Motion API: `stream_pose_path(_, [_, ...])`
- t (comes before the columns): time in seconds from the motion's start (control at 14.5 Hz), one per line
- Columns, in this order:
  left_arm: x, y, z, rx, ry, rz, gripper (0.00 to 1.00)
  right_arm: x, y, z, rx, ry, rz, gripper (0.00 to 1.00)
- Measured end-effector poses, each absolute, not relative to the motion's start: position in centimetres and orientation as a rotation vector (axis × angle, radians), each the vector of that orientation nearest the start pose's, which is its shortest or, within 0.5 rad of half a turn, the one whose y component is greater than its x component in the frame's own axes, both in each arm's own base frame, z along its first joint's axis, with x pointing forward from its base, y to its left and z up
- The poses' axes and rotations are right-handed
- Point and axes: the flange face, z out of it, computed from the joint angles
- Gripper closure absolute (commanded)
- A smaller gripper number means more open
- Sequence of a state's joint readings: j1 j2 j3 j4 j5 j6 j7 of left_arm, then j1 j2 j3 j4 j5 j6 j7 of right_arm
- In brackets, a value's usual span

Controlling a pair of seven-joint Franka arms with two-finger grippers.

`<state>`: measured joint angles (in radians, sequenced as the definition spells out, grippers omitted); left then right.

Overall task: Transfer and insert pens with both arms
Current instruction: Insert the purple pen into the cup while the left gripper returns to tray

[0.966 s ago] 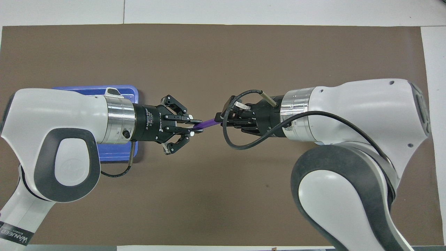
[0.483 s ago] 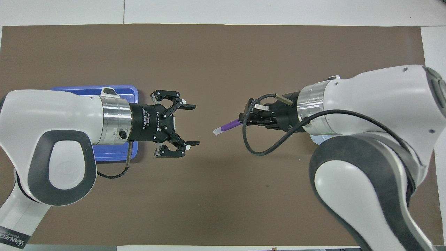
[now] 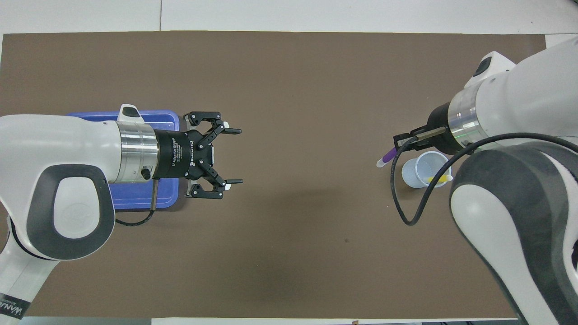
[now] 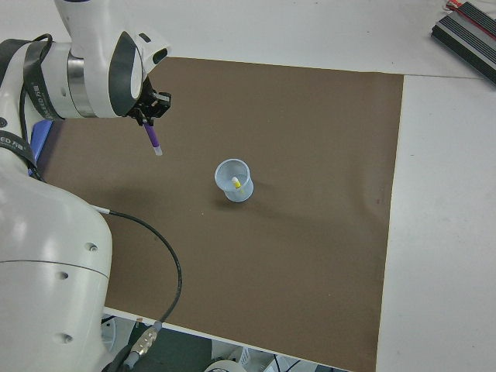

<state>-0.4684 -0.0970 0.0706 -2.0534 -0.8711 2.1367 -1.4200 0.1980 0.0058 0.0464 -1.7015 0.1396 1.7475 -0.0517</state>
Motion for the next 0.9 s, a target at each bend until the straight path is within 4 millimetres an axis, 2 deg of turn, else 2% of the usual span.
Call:
stream_pose_path(0.14, [49.6,-22.4,49.1,1.947,1.493,-0.597,0.0,55.3,13.8,56.9,-3.026,-0.517,-0.035,1.0])
stream_pose_path(0.28, [49.6,-20.8,47.5,2.048,1.404,-0.533,0.0,55.5,12.0,55.7,-3.05,-0.543,-0.002,1.0])
stream_pose_path(0.48, [50.0,-18.4,46.3,2.193,1.231,-0.429,0.0,55.7,9.0,53.7,-3.06,-0.609,0.028,1.0])
stream_pose_path(0.76, [50.5,-15.6,45.6,2.408,1.035,-0.288,0.0,55.0,8.3,50.8,-3.071,-0.658,0.004,1.0])
stream_pose_path(0.9, [51.0,-13.1,45.2,2.526,0.884,-0.202,0.0,54.5,8.1,49.6,-3.09,-0.703,0.0,1.0])
